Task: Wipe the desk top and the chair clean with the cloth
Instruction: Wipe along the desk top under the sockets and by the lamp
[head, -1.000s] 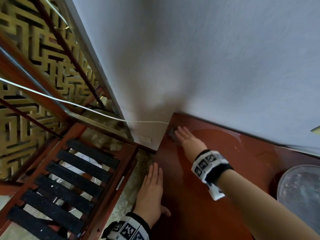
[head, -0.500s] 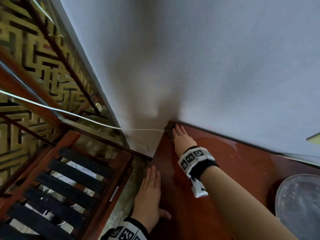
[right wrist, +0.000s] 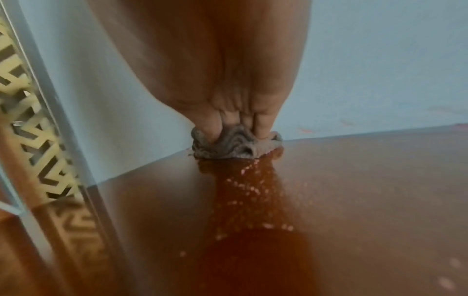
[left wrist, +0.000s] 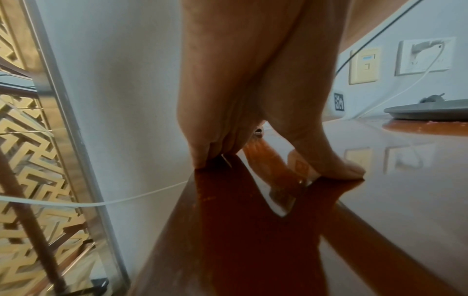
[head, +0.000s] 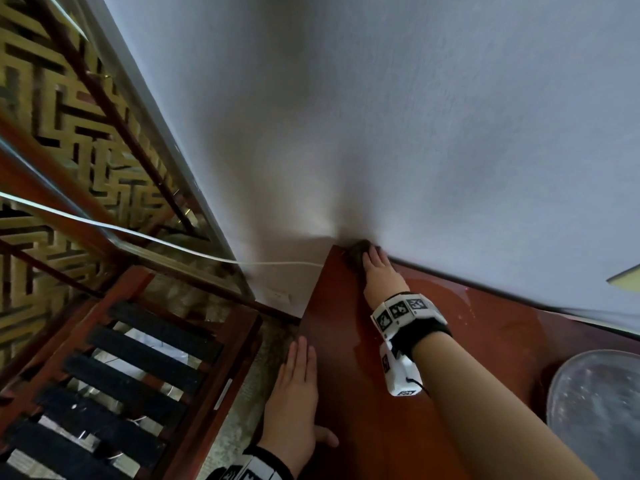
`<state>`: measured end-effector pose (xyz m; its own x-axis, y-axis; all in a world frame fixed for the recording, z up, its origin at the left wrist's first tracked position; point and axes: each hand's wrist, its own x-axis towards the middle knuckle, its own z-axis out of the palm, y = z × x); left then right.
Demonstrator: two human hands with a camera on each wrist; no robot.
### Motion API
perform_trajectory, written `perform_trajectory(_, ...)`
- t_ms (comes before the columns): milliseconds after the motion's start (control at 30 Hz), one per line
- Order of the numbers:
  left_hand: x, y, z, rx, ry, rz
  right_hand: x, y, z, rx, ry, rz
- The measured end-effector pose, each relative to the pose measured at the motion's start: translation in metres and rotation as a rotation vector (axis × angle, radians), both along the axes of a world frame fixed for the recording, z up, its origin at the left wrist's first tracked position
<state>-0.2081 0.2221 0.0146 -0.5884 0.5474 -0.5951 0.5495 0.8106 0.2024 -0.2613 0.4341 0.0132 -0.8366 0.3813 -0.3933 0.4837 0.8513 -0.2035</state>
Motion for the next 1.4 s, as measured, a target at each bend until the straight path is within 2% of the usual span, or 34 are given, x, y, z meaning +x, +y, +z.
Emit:
perform_trajectory(167, -0.002, 0.003, -0.001, -0.001, -0.020, 0.018, 0.039, -0.014, -0.010, 0.013, 0.039, 0.219)
perform_trajectory(200, -0.001, 0.003, 0.000, 0.004, -0.028, 0.022, 0.043, -0.003, -0.012, 0.001, 0.049, 0.200)
perform_trajectory(300, 0.000, 0.002, 0.003, 0.009, -0.043, 0.029, 0.040, 0.034, -0.016, 0.000, 0.033, -0.030)
perform_trajectory(367, 0.000, 0.002, 0.004, -0.001, -0.045, 0.031, 0.037, 0.035, -0.015, 0.026, 0.009, -0.071)
perform_trajectory(433, 0.000, 0.002, 0.005, -0.012, -0.047, 0.026, 0.046, 0.014, -0.013, 0.035, -0.009, 0.010)
perform_trajectory(533, -0.001, 0.005, 0.005, -0.020, -0.041, 0.034, 0.081, -0.026, -0.014, -0.003, 0.056, 0.297)
perform_trajectory(567, -0.001, 0.005, 0.005, -0.017, -0.044, 0.034, 0.088, -0.026, -0.014, -0.004, 0.061, 0.337)
perform_trajectory(600, -0.001, 0.004, 0.006, -0.012, -0.051, 0.034, 0.090, -0.017, -0.015, 0.000, 0.061, 0.316)
perform_trajectory(700, 0.001, 0.003, 0.009, 0.009, -0.056, 0.041, 0.081, 0.030, -0.017, 0.062, 0.032, -0.029)
perform_trajectory(767, 0.001, 0.003, 0.011, 0.018, -0.053, 0.048, 0.075, 0.052, -0.013, 0.138, -0.024, -0.174)
perform_trajectory(867, 0.001, 0.003, 0.009, 0.010, -0.054, 0.049, 0.073, 0.032, -0.008, 0.129, -0.068, -0.144)
perform_trajectory(967, 0.001, 0.004, 0.008, 0.005, -0.050, 0.053, 0.089, -0.015, -0.013, 0.054, -0.037, 0.134)
perform_trajectory(1033, 0.001, 0.003, 0.009, 0.014, -0.052, 0.056, 0.096, -0.009, -0.020, 0.048, -0.018, 0.208)
perform_trajectory(1067, 0.001, 0.003, 0.009, 0.020, -0.057, 0.056, 0.094, 0.007, -0.020, 0.063, -0.018, 0.149)
perform_trajectory(1167, 0.002, 0.003, 0.010, 0.028, -0.050, 0.055, 0.099, 0.062, -0.015, 0.104, -0.040, -0.207)
perform_trajectory(1233, 0.001, 0.002, 0.009, 0.033, -0.047, 0.058, 0.102, 0.078, -0.014, 0.105, -0.058, -0.335)
perform_trajectory(1333, 0.002, 0.002, 0.007, 0.034, -0.053, 0.060, 0.097, 0.066, -0.005, 0.146, -0.095, -0.417)
perform_trajectory(1400, 0.002, 0.002, 0.007, 0.030, -0.053, 0.049, 0.091, 0.040, 0.005, 0.195, -0.171, -0.325)
